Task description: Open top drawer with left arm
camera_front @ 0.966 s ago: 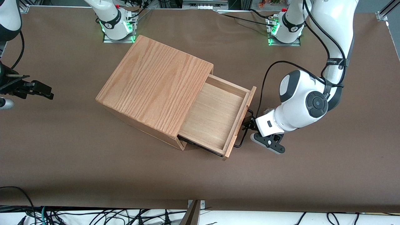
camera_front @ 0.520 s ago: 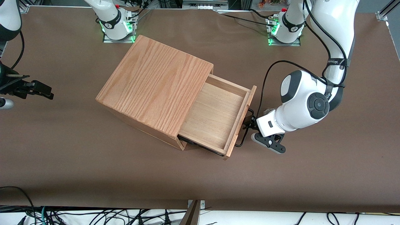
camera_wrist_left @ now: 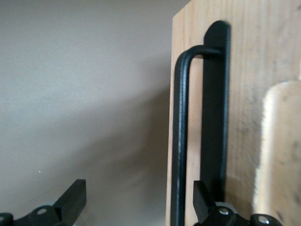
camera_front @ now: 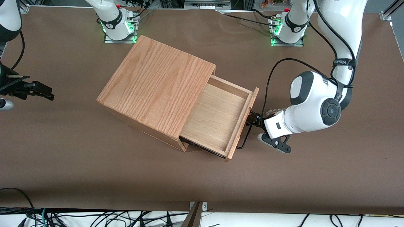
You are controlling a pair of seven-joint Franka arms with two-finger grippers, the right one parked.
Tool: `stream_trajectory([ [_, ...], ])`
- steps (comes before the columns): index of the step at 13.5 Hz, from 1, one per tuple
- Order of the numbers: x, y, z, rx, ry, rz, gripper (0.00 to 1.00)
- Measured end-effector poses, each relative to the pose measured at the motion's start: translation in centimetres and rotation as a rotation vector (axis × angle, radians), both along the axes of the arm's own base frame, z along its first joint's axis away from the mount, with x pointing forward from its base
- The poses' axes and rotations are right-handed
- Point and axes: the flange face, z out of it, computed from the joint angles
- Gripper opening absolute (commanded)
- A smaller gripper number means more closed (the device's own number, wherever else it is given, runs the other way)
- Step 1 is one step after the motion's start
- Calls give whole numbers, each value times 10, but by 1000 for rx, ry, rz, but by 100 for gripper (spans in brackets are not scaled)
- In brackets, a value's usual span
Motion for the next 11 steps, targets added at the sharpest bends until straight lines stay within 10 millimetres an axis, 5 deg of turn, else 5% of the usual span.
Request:
stream_trajectory([
  [3, -6, 13, 43, 1, 22, -18, 100],
  [8, -18, 92, 108, 76, 64, 8, 100],
  [11, -31, 118, 137, 209, 44, -7, 100],
])
